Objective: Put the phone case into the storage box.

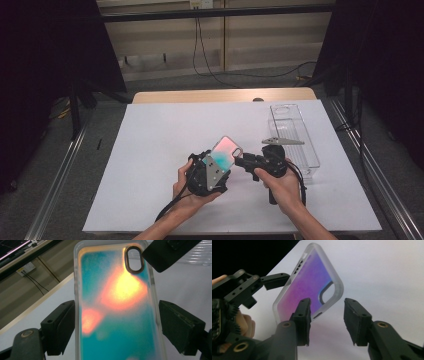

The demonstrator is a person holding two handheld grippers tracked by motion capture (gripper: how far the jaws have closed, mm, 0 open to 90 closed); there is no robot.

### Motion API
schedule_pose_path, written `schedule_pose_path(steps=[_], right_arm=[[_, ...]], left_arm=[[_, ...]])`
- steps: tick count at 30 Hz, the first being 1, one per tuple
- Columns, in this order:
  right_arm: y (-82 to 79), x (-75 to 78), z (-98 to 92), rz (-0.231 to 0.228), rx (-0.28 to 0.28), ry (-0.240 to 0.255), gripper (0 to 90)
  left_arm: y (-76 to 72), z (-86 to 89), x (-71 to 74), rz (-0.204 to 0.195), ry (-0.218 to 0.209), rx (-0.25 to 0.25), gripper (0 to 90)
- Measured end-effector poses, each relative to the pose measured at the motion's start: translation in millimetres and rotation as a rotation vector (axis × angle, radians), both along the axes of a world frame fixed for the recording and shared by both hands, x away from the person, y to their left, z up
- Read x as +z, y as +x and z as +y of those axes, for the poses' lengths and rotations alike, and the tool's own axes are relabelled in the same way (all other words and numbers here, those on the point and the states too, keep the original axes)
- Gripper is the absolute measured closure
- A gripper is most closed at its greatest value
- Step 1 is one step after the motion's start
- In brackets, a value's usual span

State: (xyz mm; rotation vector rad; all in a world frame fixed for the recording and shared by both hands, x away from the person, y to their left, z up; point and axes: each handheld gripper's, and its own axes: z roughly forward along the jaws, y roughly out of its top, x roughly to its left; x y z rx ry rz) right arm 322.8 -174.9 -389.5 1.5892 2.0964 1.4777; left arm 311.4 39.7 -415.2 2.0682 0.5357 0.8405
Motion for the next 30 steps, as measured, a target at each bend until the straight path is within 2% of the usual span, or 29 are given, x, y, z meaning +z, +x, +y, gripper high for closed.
schedule_pose_path(steps=[14,30], right_arm=[[7.1,0.3,6.7,0.053,-0.076,0.022,69.0],[11.5,-2.9,6.5,0.082,-0.098,0.070,75.3]], left_arm=[[-1.0,-2.1,-1.1,-0.010,0.011,0.004,16.9],[0.6,-4.9,-5.0,-0.031,0.021,0.021,16.9]])
